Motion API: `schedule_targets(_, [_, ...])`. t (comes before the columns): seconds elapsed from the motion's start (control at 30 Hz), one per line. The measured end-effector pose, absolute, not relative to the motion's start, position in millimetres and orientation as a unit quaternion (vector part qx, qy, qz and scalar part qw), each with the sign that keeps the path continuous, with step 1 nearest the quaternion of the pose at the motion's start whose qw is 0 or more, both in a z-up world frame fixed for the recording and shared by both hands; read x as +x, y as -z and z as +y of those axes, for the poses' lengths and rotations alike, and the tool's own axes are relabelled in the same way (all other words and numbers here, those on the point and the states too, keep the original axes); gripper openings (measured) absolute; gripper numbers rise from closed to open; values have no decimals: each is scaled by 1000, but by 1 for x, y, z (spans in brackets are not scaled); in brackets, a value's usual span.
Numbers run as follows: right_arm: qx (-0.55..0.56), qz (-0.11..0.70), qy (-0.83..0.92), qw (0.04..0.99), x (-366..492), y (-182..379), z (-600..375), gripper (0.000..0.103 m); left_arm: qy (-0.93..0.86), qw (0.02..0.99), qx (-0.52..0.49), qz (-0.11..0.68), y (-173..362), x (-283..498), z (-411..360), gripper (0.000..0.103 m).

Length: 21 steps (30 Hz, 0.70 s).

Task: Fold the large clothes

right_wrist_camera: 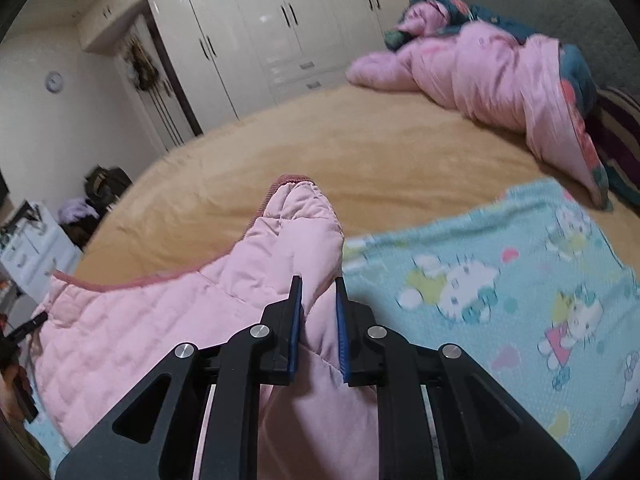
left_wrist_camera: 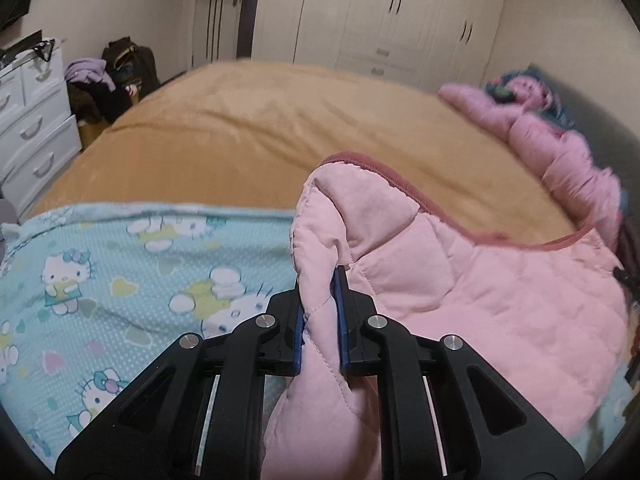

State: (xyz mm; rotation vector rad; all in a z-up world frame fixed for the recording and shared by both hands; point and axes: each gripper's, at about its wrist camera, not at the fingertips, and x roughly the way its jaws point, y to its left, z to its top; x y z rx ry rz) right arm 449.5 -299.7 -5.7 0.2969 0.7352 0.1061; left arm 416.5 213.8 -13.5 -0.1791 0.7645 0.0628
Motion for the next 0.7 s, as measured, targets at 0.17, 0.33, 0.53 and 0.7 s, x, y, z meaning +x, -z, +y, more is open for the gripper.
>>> schedule_targets(0.17, [158, 409, -39, 898, 452, 51, -308, 15, -37, 911, -81, 403, 41, 423, 216, 11])
schedule_targets(0.33, [165, 438, -35, 883, 454, 77, -306, 22, -43, 904, -73, 420, 61, 424, 215, 16])
schedule_targets(0.53, [210, 454, -24, 866, 451, 100, -317, 47, -62, 899, -67, 428, 78, 423, 215, 29])
schedule_targets(0.7, [228, 465, -3, 856, 437, 94, -329, 73, -77, 892, -57, 441, 75, 417, 215, 49])
